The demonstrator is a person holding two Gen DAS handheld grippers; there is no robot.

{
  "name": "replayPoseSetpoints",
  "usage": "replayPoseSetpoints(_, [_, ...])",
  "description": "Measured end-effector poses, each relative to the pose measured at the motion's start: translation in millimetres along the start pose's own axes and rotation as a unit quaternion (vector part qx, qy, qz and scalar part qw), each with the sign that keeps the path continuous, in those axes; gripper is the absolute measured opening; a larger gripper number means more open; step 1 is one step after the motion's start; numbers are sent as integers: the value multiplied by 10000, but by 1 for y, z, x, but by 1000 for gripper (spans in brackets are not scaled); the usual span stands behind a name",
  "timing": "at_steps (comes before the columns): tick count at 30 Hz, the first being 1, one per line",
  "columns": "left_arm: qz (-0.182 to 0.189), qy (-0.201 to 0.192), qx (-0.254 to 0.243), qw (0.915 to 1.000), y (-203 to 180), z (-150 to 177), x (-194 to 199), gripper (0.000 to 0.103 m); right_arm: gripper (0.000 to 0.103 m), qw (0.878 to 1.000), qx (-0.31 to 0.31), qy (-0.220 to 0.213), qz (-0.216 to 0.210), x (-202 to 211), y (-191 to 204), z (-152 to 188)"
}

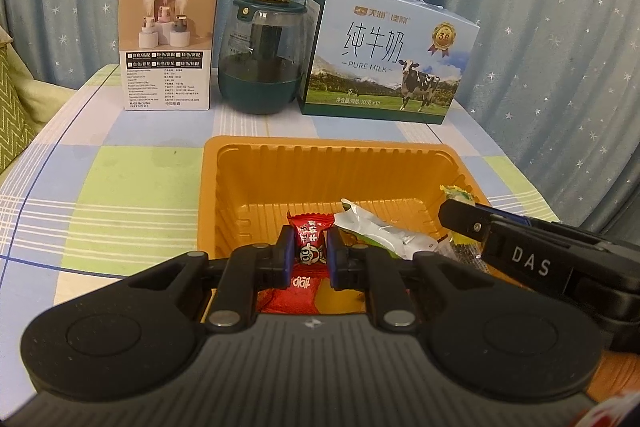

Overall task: Organize snacks
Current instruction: 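Open the left tool over the tray while the right tool releases its candy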

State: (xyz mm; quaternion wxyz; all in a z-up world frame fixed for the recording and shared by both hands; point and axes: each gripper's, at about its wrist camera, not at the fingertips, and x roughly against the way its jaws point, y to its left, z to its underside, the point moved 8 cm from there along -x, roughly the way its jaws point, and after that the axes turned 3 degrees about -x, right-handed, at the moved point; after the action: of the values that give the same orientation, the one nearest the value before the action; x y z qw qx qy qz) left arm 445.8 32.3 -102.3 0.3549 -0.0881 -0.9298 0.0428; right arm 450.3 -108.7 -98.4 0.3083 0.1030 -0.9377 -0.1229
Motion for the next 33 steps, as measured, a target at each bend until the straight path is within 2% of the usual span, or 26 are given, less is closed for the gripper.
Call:
replayPoseSetpoints(8, [135, 35, 3, 9999, -4, 1, -4, 16, 22, 10000, -67, 26, 8, -2, -4, 1])
replayPoseSetpoints(10, [98, -23, 44, 9999, -3, 0, -3, 37, 22, 10000, -91, 32, 4, -2, -4, 1])
replayPoseSetpoints(22, [-242, -54, 11, 9997, 14, -1, 1, 38, 22, 9996, -218, 79, -156, -3, -3, 0])
replayPoseSetpoints(33, [-288, -8, -10, 9996, 21, 3, 2, 40, 22, 9990, -257, 104, -343, -4, 7, 1])
